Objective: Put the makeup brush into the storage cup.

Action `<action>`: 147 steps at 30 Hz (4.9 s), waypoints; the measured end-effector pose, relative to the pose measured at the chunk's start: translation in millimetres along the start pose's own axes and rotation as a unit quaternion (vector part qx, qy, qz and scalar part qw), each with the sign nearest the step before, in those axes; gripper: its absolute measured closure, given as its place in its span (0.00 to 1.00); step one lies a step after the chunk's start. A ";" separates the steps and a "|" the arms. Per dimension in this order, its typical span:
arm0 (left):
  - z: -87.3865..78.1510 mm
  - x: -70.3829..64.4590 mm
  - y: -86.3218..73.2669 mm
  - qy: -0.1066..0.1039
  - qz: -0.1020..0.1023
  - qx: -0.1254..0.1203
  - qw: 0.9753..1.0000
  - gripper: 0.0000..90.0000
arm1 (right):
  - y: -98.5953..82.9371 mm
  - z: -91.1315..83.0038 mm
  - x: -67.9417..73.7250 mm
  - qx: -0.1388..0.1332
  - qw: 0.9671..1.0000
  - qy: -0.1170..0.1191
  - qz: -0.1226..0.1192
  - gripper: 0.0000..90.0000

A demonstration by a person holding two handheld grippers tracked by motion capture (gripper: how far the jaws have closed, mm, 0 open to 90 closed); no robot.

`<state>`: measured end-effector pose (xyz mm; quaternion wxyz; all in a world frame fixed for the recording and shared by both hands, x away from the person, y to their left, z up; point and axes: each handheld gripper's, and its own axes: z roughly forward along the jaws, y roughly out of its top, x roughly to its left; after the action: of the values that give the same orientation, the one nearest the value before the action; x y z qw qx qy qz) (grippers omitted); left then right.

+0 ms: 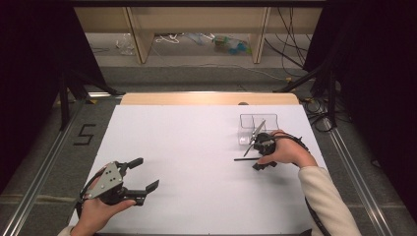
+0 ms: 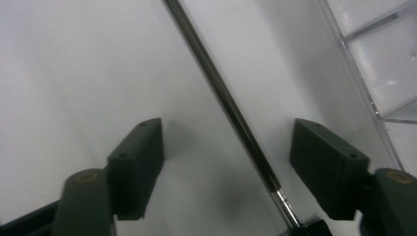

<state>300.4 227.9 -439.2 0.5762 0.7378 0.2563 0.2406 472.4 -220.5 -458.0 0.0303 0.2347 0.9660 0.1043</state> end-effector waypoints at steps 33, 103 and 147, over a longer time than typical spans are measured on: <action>0.1 -0.4 -0.1 -0.002 0.002 0.001 1.000 0.15 | 14.4 -3.8 18.6 0.091 0.994 0.004 -0.063 0.96; 58.4 -34.2 2.1 -0.118 0.040 0.061 0.990 0.22 | 32.6 -46.5 82.3 0.102 0.972 0.027 -0.208 0.96; 120.5 -64.6 7.5 -0.189 0.082 0.092 0.974 0.25 | 51.5 -47.8 119.1 0.118 0.961 0.040 -0.246 0.96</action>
<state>330.9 96.5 -462.3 0.5220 0.8384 0.1029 0.1184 384.5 -130.0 -401.3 -0.0118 -0.0126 0.9998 -0.0112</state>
